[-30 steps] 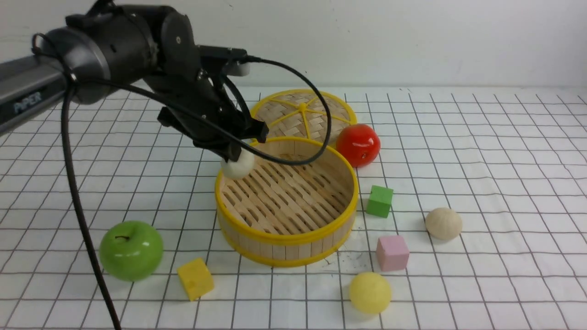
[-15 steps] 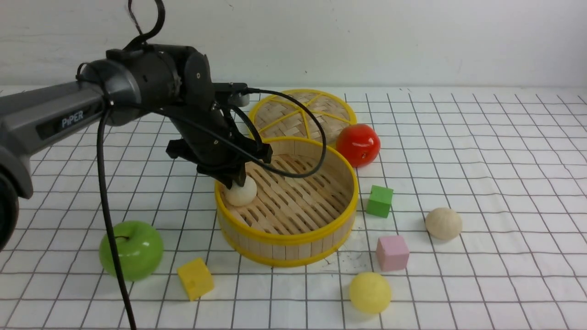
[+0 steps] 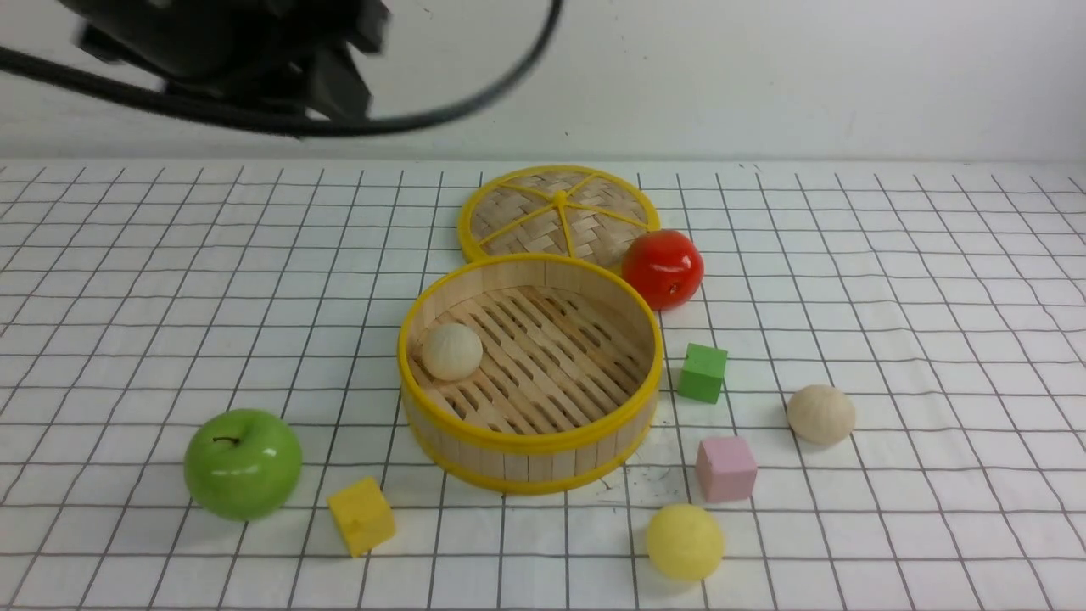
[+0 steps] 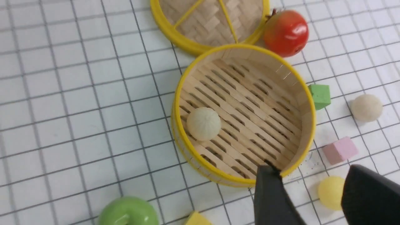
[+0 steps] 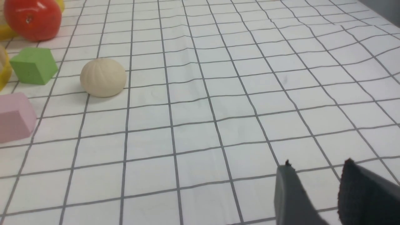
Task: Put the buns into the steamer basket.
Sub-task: Use the right arm to grab a steamed stuffed bun
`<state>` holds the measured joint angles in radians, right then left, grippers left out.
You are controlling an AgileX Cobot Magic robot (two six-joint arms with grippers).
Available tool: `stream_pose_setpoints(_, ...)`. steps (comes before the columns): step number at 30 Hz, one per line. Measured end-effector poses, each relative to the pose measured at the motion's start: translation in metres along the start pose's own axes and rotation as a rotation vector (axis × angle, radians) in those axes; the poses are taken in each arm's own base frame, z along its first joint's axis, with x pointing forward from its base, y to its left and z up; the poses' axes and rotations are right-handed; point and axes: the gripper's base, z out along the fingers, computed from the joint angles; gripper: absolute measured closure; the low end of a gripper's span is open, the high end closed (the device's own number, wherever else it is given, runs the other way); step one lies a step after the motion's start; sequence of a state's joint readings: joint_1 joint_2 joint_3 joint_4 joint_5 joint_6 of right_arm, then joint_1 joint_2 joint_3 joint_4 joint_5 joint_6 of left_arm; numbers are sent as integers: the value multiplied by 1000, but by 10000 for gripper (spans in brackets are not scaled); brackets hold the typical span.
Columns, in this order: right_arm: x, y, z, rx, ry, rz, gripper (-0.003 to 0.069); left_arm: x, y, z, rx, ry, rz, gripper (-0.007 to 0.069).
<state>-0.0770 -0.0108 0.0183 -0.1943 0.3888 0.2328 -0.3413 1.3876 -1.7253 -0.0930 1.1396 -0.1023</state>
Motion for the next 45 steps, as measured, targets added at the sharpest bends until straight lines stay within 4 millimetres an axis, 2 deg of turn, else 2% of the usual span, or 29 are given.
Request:
stream_pose_setpoints(4, 0, 0, 0, 0, 0, 0, 419, 22, 3, -84, -61, -103, 39, 309)
stream_pose_setpoints(5, 0, 0, 0, 0, 0, 0, 419, 32, 4, -112, -77, -167, 46, 309)
stream_pose_setpoints(6, 0, 0, 0, 0, 0, 0, 419, 41, 5, -124, -88, -190, 47, 309)
stream_pose_setpoints(7, 0, 0, 0, 0, 0, 0, 419, 43, 6, -127, -94, -197, 46, 309)
stream_pose_setpoints(8, 0, 0, 0, 0, 0, 0, 419, 68, 10, -151, -110, -241, 43, 309)
stream_pose_setpoints(9, 0, 0, 0, 0, 0, 0, 419, 80, 12, -160, -120, -255, 39, 309)
stream_pose_setpoints(10, 0, 0, 0, 0, 0, 0, 419, 101, 15, -170, -128, -271, 36, 314)
stream_pose_setpoints(11, 0, 0, 0, 0, 0, 0, 419, 116, 17, -176, -136, -284, 31, 319)
stream_pose_setpoints(12, 0, 0, 0, 0, 0, 0, 419, 123, 18, -182, -135, -302, 30, 321)
stream_pose_setpoints(15, 0, 0, 0, 0, 0, 0, 419, 178, 28, -187, -151, -376, 34, 368)
stream_pose_setpoints(16, 0, 0, 0, 0, 0, 0, 419, 188, 29, -186, -152, -397, 36, 381)
stream_pose_setpoints(17, 0, 0, 0, 0, 0, 0, 419, 220, 35, -185, -153, -460, 40, 428)
stream_pose_setpoints(19, 0, 0, 0, 0, 0, 0, 419, 239, 38, -187, -150, -520, 31, 459)
stream_pose_setpoints(20, 0, 0, 0, 0, 0, 0, 419, 260, 42, -182, -149, -570, 1, 505)
stream_pose_setpoints(23, 0, 0, 0, 0, 0, 0, 419, 291, 52, -179, -164, -664, -95, 617)
stream_pose_setpoints(24, 0, 0, 0, 0, 0, 0, 419, 296, 55, -176, -176, -674, -125, 638)
stream_pose_setpoints(30, 0, 0, 0, 0, 0, -1, 419, 300, 59, -167, -200, -623, -152, 638)
stream_pose_setpoints(37, 0, 0, 0, 0, 0, 0, 419, 281, 58, -150, -223, -519, -145, 638)
stream_pose_setpoints(45, 0, 0, 0, 0, 0, 0, 419, 278, 57, -147, -227, -498, -146, 638)
